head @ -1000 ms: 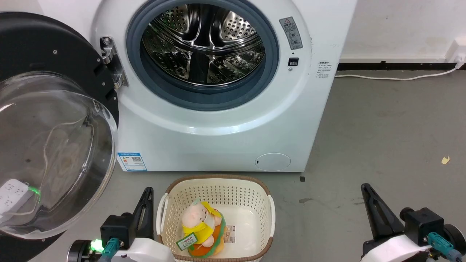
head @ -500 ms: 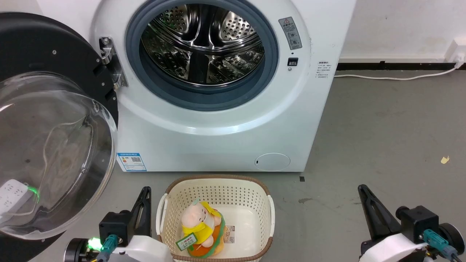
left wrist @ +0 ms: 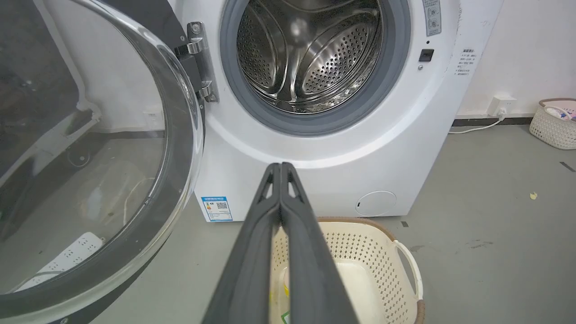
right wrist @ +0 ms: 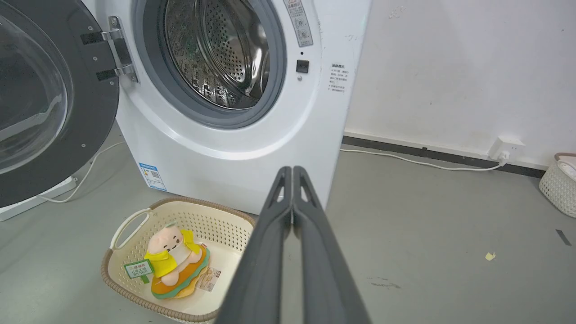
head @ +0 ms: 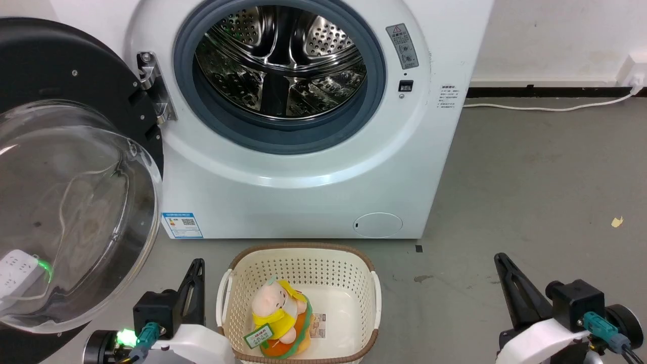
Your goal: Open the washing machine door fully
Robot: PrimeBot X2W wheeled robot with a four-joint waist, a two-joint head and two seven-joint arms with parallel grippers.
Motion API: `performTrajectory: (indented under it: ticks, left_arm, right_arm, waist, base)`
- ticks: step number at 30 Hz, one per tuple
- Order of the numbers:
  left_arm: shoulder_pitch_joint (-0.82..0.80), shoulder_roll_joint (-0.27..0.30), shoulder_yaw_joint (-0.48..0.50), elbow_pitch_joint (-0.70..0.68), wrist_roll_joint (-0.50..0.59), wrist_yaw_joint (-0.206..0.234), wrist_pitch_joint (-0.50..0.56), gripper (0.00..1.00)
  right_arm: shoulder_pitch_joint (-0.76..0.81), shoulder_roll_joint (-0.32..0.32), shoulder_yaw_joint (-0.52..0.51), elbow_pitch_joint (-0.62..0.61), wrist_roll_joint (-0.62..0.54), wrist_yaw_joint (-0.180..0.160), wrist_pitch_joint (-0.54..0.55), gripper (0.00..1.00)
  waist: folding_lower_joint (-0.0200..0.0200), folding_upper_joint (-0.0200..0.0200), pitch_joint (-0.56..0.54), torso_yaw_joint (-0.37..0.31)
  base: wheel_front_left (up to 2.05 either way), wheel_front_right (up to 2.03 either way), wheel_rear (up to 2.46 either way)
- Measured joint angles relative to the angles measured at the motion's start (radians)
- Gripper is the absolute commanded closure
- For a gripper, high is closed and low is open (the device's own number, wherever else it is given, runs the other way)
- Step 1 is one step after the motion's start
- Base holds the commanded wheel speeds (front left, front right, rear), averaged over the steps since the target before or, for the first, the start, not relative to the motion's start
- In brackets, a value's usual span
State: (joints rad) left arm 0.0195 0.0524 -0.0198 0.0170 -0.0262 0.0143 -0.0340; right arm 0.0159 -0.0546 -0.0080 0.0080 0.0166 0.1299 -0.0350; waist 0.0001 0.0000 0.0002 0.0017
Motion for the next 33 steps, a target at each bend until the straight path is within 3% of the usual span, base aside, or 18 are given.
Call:
performTrajectory:
  ticks: [33]
  left_arm:
    - [-0.004, -0.002, 0.019, -0.013, 0.023, -0.010, 0.034, 1.00]
  right_arm:
    - [-0.004, 0.000, 0.008, -0.004, -0.009, 0.000, 0.035, 1.00]
  waist:
    - [0.0000, 0.0000, 0.000, -0.002]
  base:
    - [0.00, 0.00, 0.00]
